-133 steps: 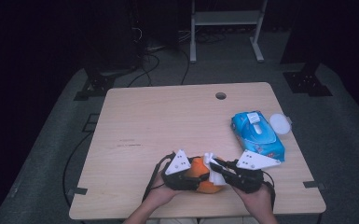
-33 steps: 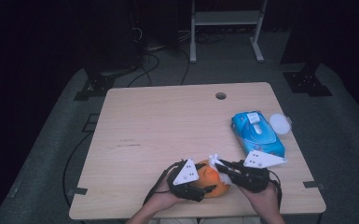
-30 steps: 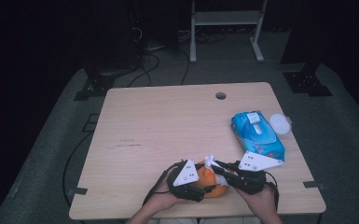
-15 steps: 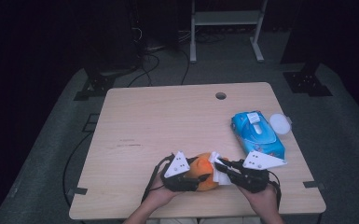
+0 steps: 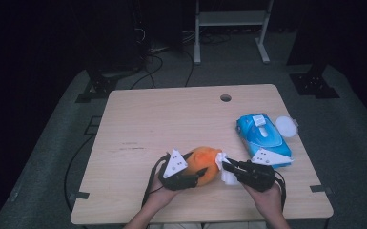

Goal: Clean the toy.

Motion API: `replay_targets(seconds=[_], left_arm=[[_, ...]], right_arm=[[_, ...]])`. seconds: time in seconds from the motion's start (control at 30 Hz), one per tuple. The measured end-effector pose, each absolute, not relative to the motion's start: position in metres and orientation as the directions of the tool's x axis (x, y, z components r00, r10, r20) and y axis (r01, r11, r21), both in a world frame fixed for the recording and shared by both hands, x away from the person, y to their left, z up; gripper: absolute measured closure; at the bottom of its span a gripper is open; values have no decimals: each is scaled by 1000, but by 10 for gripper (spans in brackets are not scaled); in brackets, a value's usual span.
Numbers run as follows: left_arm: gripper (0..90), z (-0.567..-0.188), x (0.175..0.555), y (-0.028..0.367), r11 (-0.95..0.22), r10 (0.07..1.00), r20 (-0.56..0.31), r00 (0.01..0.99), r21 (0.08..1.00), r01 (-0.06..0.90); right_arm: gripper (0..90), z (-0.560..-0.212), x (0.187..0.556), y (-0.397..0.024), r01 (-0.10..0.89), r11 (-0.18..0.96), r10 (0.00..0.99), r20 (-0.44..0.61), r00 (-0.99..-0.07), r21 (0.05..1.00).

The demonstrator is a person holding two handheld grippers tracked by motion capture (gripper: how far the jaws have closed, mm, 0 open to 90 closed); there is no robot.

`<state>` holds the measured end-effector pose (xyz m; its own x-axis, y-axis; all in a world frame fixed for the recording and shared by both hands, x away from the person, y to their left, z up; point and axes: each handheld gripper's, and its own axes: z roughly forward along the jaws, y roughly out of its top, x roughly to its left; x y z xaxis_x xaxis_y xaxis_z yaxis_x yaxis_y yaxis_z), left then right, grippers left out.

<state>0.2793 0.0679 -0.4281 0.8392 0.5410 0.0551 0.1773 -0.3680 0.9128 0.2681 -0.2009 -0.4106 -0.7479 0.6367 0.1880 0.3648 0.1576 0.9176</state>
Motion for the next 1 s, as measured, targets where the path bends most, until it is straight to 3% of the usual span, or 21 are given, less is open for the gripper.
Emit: replay_targets(seconds=[0.1,0.23,0.33,0.47,0.63,0.8,1.0], left_arm=[[281,-430,266,51,-411,467,104,878,905,111],[268,-423,259,48,-397,356,42,934,911,110],[268,-416,265,60,-329,363,-23,931,932,151],[267,-413,280,76,-258,447,-81,891,942,215],[287,-431,283,69,-324,436,-133,890,900,293],[284,-425,278,64,-373,388,-96,917,893,252],[109,-421,284,52,-390,355,-70,932,895,216]], right_arm=[[794,-410,268,-200,364,145,633,196,-748,920],[795,-418,272,-202,404,167,641,212,-738,899],[795,-422,272,-204,434,182,620,240,-747,882],[795,-425,268,-203,464,212,591,265,-762,860],[794,-423,264,-210,466,244,594,248,-765,851],[794,-425,259,-225,492,264,634,235,-737,830],[795,-433,258,-219,494,282,596,254,-762,822]])
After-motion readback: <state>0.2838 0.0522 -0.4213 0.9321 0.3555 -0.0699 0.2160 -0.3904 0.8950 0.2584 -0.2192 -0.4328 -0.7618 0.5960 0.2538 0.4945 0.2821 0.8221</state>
